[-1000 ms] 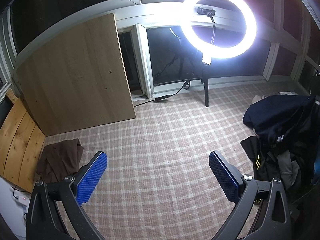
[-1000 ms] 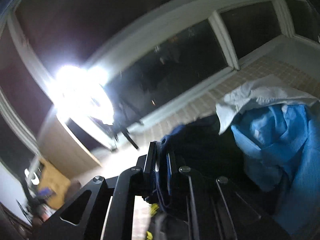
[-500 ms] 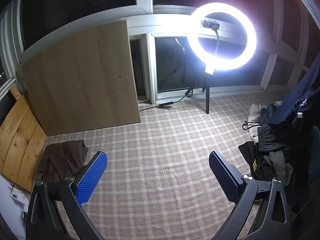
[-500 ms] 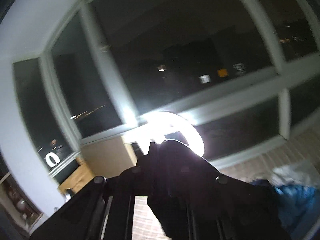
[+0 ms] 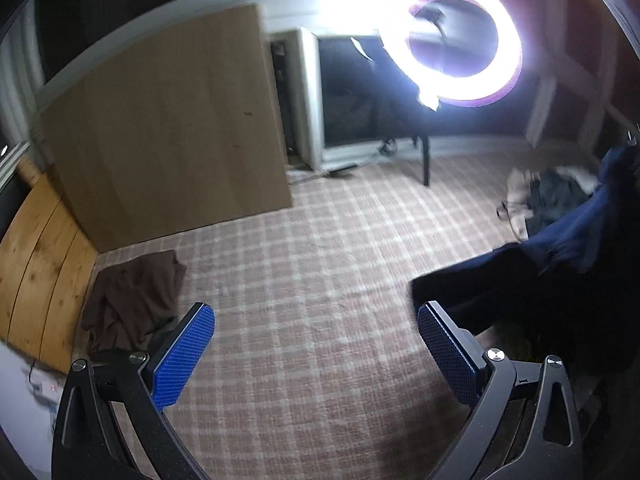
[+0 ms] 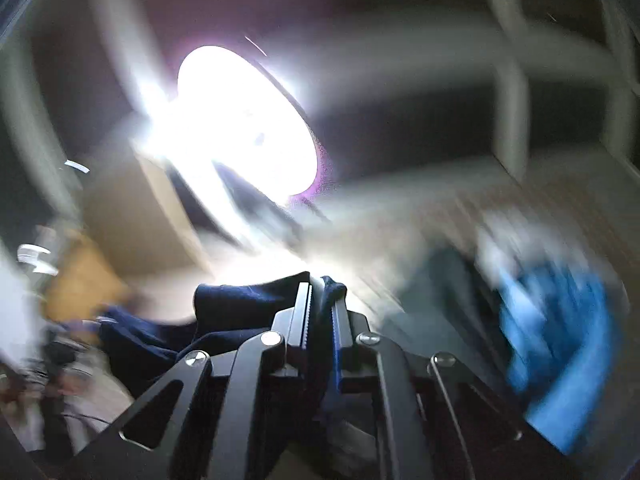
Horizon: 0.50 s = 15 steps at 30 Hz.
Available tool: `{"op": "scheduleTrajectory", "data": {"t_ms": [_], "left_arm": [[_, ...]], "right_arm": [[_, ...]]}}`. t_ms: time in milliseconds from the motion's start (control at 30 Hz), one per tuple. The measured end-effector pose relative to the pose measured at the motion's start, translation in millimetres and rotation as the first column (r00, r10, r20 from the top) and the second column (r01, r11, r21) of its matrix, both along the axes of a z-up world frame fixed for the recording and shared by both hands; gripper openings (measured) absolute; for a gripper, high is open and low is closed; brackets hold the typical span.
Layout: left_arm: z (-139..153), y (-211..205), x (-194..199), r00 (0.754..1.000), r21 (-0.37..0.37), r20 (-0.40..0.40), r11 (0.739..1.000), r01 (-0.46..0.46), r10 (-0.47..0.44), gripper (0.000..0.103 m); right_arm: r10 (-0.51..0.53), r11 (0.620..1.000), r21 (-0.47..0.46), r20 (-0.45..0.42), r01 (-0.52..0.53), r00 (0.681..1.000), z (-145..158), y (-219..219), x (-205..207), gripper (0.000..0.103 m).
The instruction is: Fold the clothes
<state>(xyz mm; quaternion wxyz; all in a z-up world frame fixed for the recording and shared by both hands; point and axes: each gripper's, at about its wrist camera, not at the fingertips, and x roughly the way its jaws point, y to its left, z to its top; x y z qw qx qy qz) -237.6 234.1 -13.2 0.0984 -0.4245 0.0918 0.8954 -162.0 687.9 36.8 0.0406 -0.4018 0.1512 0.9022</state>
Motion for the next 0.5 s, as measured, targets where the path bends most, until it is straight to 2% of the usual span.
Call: {"op": "scheduleTrajectory", "data": {"t_ms": [67, 133, 200, 233, 267, 367, 467, 500], "left_arm": [[-11.2, 20.9, -4.6, 0.998, -0.024, 0.025, 0.998, 0.062, -0.062, 0.102], [-24.3, 44.7, -7.6, 0.989, -0.038, 0.055, 0.99, 0.137, -0.135, 0.102], [-40.3, 72.2, -6.8, 0.97, -0.039, 0.085, 0.972, 0.231, -0.227, 0.102], [-46.9, 84.1, -6.4, 0.958, -0.037, 0.095, 0.961, 0.274, -0.269, 0.102], [-55.8, 99.9, -6.0, 0.942, -0.043, 0.105, 0.945, 0.325, -0.319, 0.102], [-80.9, 137.4, -10.0, 0.898, -0.071, 0.132, 0.899, 0.431, -0.42, 0.102], [-110.4, 176.3, -17.2, 0.844, -0.092, 0.166, 0.844, 0.529, -0.51, 0.102], [-121.6, 187.6, -20.9, 0.83, -0.107, 0.177, 0.828, 0.55, -0.528, 0.102]], "right_arm": [[-0.078, 0.997, 0.005, 0.116, 0.078, 0.99, -44.6, 14.1, 7.2, 0.009], [-0.097, 0.995, 0.025, 0.136, 0.094, 0.986, -65.5, 13.8, 36.3, 0.018], [-0.082, 0.996, 0.053, 0.118, 0.077, 0.99, -74.7, -0.9, 60.9, 0.042], [-0.073, 0.995, 0.072, 0.108, 0.065, 0.992, -77.1, -7.0, 71.4, 0.045], [-0.063, 0.993, 0.104, 0.096, 0.052, 0.993, -77.3, -17.2, 79.8, 0.05], [-0.043, 0.977, 0.214, 0.085, 0.024, 0.995, -73.8, -44.4, 99.7, 0.052], [-0.016, 0.983, 0.183, 0.051, 0.007, 0.999, -73.8, -62.3, 112.1, 0.079], [-0.017, 0.983, 0.185, 0.07, 0.004, 0.997, -82.0, -63.8, 108.6, 0.079]]}}
